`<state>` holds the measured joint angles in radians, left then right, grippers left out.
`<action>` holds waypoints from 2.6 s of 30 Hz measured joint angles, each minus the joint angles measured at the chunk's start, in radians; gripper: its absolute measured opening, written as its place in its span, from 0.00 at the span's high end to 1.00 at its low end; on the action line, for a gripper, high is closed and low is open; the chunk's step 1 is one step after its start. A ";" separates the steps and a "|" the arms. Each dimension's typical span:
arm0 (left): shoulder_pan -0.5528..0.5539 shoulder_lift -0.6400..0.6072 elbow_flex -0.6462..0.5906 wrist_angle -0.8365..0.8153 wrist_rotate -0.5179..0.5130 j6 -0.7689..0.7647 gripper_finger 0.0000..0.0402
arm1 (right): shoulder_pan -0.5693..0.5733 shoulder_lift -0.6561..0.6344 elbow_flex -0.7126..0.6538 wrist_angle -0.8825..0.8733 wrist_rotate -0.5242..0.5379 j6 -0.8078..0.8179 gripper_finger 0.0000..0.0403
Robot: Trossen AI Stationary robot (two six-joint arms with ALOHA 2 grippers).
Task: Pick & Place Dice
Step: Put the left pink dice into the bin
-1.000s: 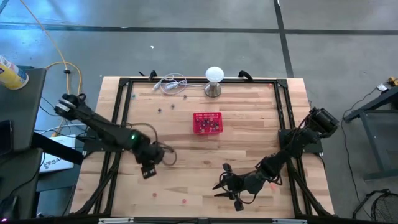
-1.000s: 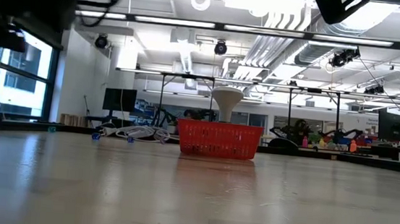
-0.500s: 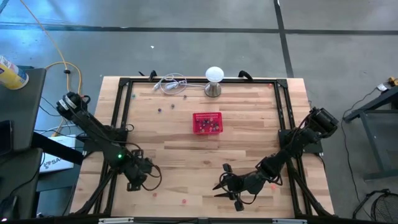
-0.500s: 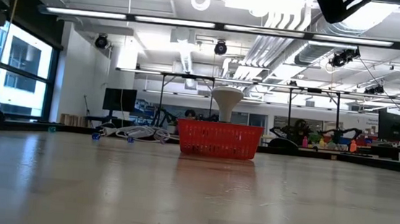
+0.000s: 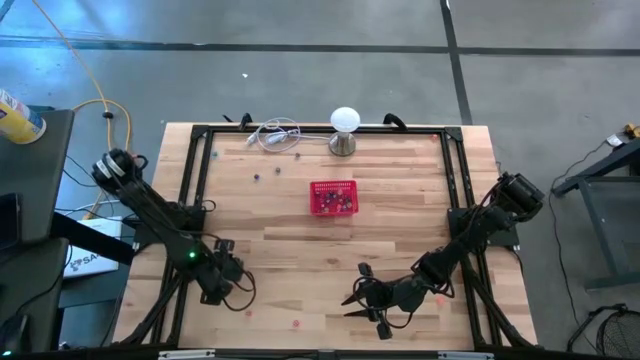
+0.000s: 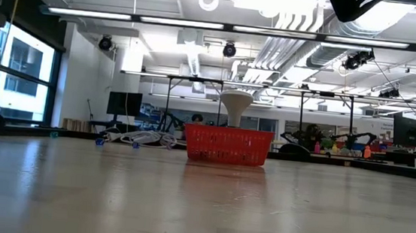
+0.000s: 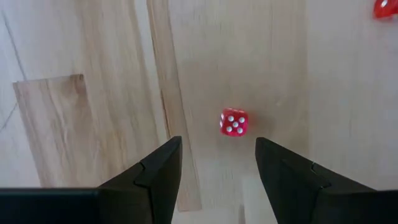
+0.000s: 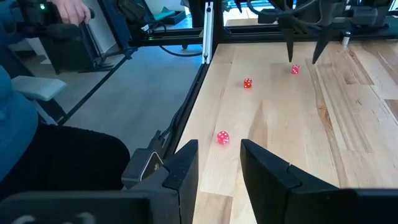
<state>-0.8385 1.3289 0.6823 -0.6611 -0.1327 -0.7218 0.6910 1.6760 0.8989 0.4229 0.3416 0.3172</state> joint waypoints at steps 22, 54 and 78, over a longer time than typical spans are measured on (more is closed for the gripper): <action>0.019 0.104 0.003 0.084 0.019 0.062 0.51 | -0.014 0.000 0.000 -0.001 0.000 0.000 0.73; 0.054 0.101 0.003 0.201 0.030 0.047 0.86 | -0.026 0.000 0.000 0.000 -0.003 0.016 0.73; 0.857 0.165 0.017 1.096 0.086 0.812 0.86 | -0.023 0.000 0.001 0.038 -0.005 0.038 0.73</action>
<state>0.0185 1.4939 0.6994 0.4350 -0.0467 0.0904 0.6685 1.6760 0.8997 0.4610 0.3367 0.3554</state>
